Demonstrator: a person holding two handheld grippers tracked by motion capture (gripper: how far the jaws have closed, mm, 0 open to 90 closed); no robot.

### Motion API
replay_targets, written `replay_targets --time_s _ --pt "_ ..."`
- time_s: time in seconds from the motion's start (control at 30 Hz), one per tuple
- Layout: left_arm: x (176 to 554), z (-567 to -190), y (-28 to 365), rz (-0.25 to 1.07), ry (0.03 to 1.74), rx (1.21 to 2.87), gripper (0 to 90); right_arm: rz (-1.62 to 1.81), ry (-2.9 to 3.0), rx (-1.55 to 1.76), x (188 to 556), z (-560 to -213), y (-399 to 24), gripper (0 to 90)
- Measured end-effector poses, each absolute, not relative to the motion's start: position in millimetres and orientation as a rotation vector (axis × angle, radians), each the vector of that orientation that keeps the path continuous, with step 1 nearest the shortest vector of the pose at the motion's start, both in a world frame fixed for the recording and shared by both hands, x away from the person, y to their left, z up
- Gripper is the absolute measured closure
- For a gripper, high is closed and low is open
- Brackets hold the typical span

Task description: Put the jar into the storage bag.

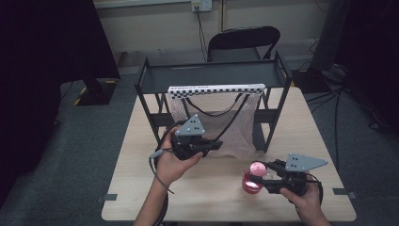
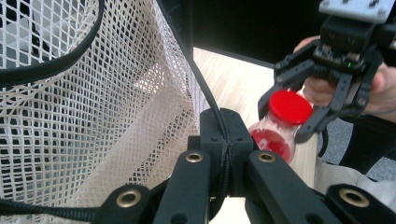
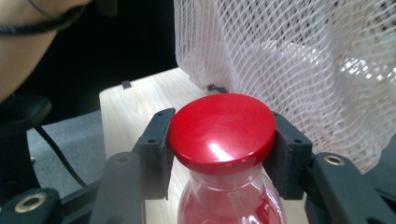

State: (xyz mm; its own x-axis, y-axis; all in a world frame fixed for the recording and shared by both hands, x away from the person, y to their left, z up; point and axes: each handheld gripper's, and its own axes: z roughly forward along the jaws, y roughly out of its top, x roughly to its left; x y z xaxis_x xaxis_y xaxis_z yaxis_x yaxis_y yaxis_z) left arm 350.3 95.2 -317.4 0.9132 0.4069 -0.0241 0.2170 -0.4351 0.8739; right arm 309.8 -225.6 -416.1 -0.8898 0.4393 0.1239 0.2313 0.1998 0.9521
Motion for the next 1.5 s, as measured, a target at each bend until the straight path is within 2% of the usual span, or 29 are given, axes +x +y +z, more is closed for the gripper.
replay_targets --time_s 0.87,1.5 --pt "350.6 -318.2 93.5 0.234 0.439 2.046 89.2 1.815 2.274 0.608 325.7 -343.7 -227.6 49.3" --pt "350.9 -318.6 92.5 0.226 0.433 2.047 89.2 1.815 2.27 0.56 334.7 -305.1 -224.2 49.3"
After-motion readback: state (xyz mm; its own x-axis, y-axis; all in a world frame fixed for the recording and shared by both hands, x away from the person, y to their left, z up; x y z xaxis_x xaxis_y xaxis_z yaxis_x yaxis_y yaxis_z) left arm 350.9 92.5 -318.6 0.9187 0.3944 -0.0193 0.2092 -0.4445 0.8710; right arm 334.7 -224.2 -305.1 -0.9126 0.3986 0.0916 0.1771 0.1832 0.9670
